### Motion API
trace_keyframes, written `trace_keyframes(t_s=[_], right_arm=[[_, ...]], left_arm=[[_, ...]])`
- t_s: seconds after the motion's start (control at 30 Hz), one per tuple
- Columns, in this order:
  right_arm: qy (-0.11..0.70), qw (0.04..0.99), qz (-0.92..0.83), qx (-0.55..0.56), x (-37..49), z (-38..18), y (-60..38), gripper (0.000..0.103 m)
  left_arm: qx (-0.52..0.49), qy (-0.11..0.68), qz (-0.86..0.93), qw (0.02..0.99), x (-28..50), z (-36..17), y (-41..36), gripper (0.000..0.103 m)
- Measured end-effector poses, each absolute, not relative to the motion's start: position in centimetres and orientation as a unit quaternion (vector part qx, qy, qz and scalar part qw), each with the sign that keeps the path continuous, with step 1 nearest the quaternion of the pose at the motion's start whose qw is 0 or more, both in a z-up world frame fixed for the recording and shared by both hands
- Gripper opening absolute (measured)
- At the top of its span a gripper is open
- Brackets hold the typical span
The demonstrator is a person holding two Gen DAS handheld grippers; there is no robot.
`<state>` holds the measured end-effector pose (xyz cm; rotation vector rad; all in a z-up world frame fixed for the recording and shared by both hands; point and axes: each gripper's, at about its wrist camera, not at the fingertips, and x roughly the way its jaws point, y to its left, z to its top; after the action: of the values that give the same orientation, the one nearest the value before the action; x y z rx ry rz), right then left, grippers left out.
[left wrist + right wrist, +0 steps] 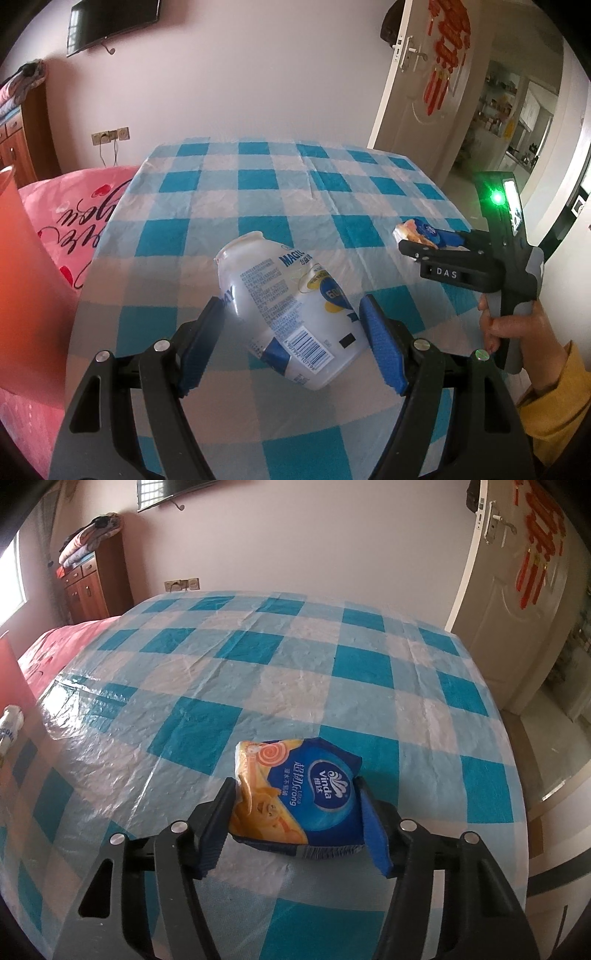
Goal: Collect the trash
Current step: 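Grasp the white bottle with the left tool while the right tool grasps the blue tissue pack, then carry the bottle and tissue pack over the bucket and open both tools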
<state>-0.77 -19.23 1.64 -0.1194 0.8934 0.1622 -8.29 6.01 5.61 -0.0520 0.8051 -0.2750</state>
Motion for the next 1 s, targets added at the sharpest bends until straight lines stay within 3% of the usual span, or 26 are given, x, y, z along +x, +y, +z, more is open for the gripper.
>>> trace_keyframes(t_s=[0.5, 1.0], right_arm=[[0.42, 0.905, 0.057, 0.047, -2.7, 2.6, -21.5, 0.063], [0.398, 0.905, 0.139, 0.047, -4.7, 8.8, -15.0, 0.063]], left_arm=[[-0.023, 0.38, -0.111, 0.918, -9.4, 6.5, 9.5, 0.076], [-0.014, 0.341, -0.052, 0.938, -9.9, 10.2, 13.6, 0.076]])
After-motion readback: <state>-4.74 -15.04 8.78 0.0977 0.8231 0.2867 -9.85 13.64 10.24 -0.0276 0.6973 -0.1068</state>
